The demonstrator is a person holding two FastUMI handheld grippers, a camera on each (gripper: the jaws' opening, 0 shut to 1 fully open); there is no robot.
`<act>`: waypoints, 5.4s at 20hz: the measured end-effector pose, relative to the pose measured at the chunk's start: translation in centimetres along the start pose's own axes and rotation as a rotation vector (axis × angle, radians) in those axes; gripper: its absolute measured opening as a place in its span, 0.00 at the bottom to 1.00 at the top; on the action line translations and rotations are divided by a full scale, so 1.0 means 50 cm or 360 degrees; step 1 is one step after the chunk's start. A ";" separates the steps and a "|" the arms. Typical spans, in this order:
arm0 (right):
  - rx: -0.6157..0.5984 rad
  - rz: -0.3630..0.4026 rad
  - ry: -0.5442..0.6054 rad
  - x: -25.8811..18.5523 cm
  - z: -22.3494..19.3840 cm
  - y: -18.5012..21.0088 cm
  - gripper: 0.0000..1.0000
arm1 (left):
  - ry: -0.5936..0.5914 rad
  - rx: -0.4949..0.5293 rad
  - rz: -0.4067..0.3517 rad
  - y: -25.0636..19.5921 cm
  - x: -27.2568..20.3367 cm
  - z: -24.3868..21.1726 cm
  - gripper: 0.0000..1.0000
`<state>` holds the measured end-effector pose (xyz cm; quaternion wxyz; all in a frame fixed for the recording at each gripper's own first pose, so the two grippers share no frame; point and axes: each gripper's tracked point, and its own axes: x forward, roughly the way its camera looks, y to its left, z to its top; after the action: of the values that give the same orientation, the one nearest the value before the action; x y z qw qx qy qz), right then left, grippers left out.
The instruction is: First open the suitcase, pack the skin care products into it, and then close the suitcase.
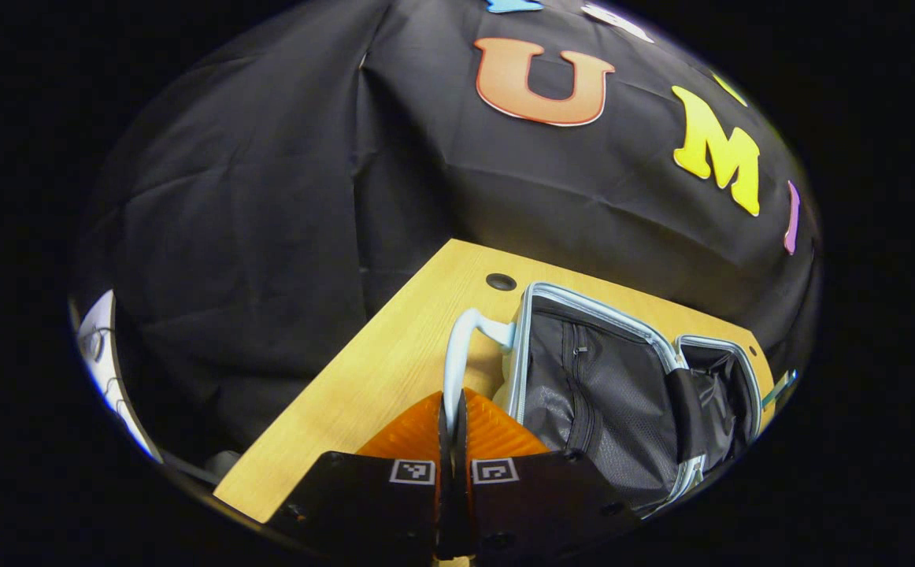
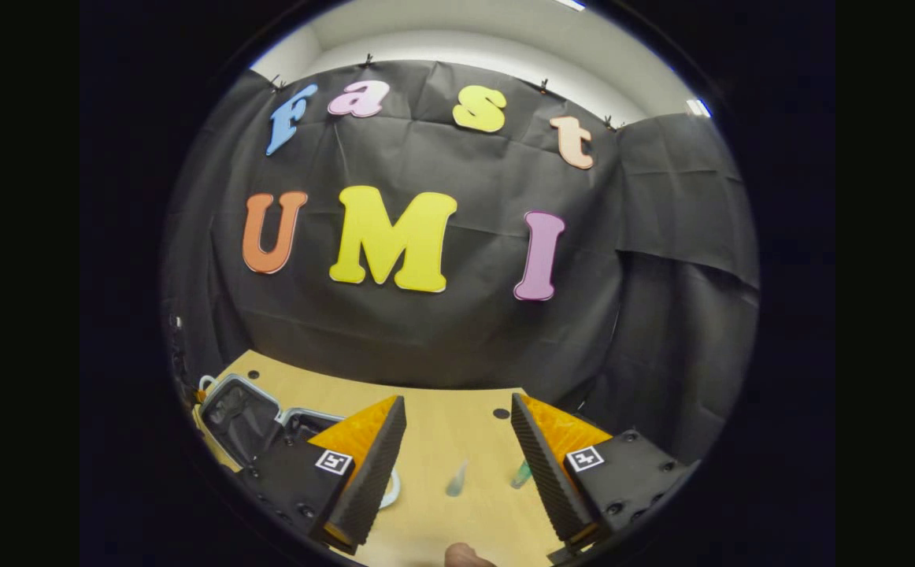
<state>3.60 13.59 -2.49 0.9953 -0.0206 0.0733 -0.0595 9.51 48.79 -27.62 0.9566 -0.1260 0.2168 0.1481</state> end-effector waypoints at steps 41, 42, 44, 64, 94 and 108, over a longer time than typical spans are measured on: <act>-0.0029 0.0340 0.0200 0.203 -0.220 -0.467 0.80 | 0.0092 0.0742 -0.0760 -1.140 -0.241 -0.304 0.99; -0.0040 0.0331 0.0218 0.206 -0.232 -0.476 0.80 | 0.0124 0.0745 -0.0773 -1.161 -0.226 -0.325 0.99; -0.0053 0.0312 0.0255 0.212 -0.254 -0.495 0.80 | 0.0168 0.0760 -0.0790 -1.196 -0.187 -0.360 0.99; -0.0093 0.0442 0.0584 0.288 -0.467 -0.406 0.80 | 0.0254 0.0666 -0.0877 -1.279 -0.108 -0.412 0.40; -0.0019 0.0764 0.0662 0.122 -0.370 0.100 0.34 | 0.0642 0.0506 -0.0338 -0.641 -0.090 -0.264 0.38; 0.0038 0.0774 0.0608 0.057 -0.312 0.205 0.35 | 0.0893 0.0637 -0.0204 -0.617 -0.007 -0.315 0.46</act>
<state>5.25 22.89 -18.80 0.9487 0.0207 0.2612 0.1768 13.68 15.38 -35.76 0.8729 0.0148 0.4877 0.0019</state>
